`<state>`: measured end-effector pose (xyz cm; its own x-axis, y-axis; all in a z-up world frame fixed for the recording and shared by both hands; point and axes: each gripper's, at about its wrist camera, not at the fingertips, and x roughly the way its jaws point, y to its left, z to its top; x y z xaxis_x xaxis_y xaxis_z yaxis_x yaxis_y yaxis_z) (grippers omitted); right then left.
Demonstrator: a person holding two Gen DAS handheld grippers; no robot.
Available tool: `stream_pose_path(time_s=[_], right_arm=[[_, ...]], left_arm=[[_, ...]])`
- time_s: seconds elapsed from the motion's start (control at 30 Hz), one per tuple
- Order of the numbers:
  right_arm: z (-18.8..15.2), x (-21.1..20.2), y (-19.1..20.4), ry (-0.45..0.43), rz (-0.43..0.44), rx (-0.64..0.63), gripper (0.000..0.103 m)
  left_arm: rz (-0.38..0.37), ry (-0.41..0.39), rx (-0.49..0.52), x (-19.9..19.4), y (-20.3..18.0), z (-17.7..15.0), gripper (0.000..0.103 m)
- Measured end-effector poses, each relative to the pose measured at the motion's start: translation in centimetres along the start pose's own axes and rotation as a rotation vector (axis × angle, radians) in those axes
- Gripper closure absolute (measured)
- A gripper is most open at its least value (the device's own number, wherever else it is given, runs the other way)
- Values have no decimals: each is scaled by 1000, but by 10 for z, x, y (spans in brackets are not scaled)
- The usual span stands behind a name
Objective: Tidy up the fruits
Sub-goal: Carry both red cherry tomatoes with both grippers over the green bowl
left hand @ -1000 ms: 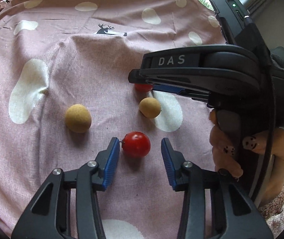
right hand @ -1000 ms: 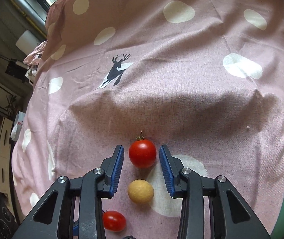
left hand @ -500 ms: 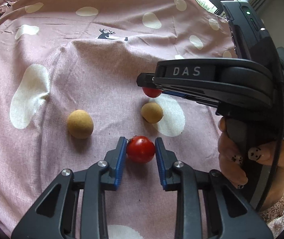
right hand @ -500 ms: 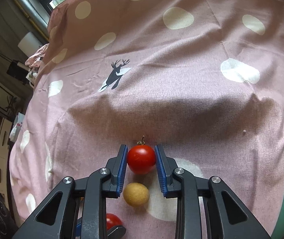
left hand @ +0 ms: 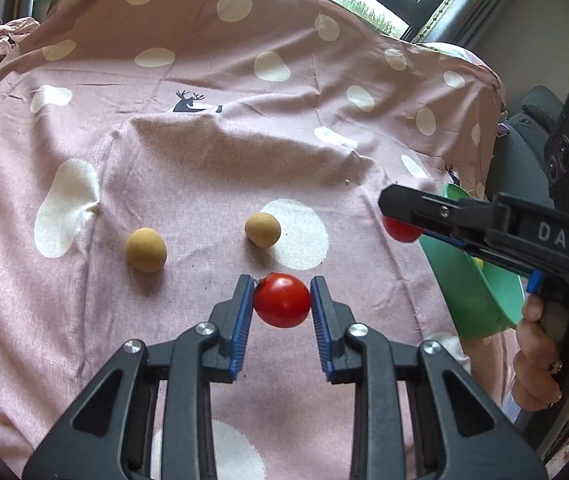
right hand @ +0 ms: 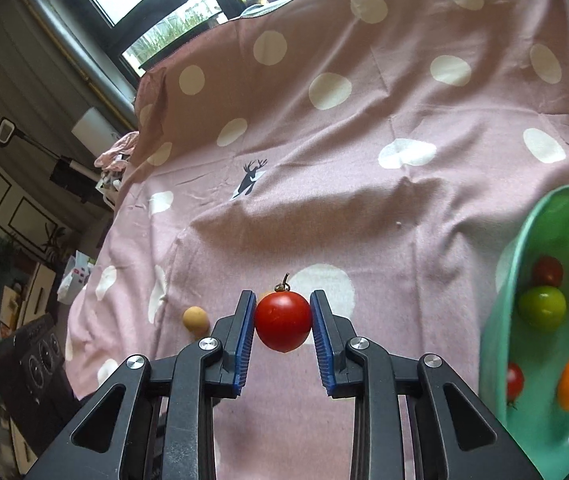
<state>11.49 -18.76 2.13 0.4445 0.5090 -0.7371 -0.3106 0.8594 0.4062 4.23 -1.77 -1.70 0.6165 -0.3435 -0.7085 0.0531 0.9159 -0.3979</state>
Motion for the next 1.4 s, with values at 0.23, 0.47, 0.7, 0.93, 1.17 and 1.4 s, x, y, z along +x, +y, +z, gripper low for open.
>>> stream_pose_path(time_s=[0.23, 0.47, 0.7, 0.93, 1.17, 1.4], right_arm=[[-29, -42, -16, -74, -52, 41, 74], [-33, -86, -39, -185, -106, 77, 74], [-31, -119, -71, -266, -151, 148, 74], [-34, -145, -102, -320, -220, 214, 73], [-39, -161, -130, -338, -238, 299, 73], [-43, -163, -158, -316, -226, 378, 73]], left_arm=[[-32, -30, 27, -14, -16, -4, 75], [-102, -98, 91, -36, -55, -4, 75], [-187, -98, 134, -25, -109, 3, 75], [-263, -68, 164, -5, -160, 14, 75], [-267, -23, 212, 17, -190, 17, 75], [-259, 34, 235, 41, -204, 10, 75]])
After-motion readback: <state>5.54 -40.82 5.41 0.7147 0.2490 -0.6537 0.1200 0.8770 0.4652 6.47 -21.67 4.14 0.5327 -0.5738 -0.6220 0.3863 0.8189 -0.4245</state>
